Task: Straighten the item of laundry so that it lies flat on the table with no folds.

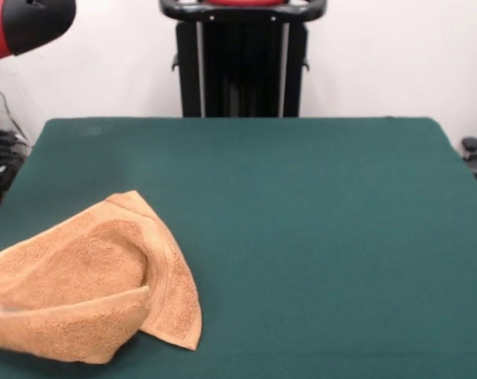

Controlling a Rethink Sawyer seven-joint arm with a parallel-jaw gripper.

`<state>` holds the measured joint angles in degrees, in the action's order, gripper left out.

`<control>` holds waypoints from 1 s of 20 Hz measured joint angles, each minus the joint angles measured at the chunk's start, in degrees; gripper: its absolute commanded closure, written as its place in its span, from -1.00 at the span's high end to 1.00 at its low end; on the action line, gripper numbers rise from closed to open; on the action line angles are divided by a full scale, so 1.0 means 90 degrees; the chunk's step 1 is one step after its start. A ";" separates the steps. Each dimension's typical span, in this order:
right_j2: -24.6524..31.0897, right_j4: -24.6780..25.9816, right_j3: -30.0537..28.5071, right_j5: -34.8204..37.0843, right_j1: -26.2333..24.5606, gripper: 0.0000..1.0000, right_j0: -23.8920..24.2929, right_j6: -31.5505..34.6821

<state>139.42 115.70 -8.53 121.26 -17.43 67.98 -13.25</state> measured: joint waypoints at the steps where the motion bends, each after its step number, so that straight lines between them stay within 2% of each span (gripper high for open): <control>1: 0.0033 0.0026 0.0000 -0.0001 -0.0002 1.00 0.0003 -0.0010; 10: 0.0626 0.0317 0.0003 -0.0191 -0.0120 1.00 0.0072 -0.0066; 20: 0.0739 0.0383 0.0006 -0.0517 -0.0065 1.00 -0.0058 -0.0066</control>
<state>146.08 119.14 -8.48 116.61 -18.02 67.46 -13.85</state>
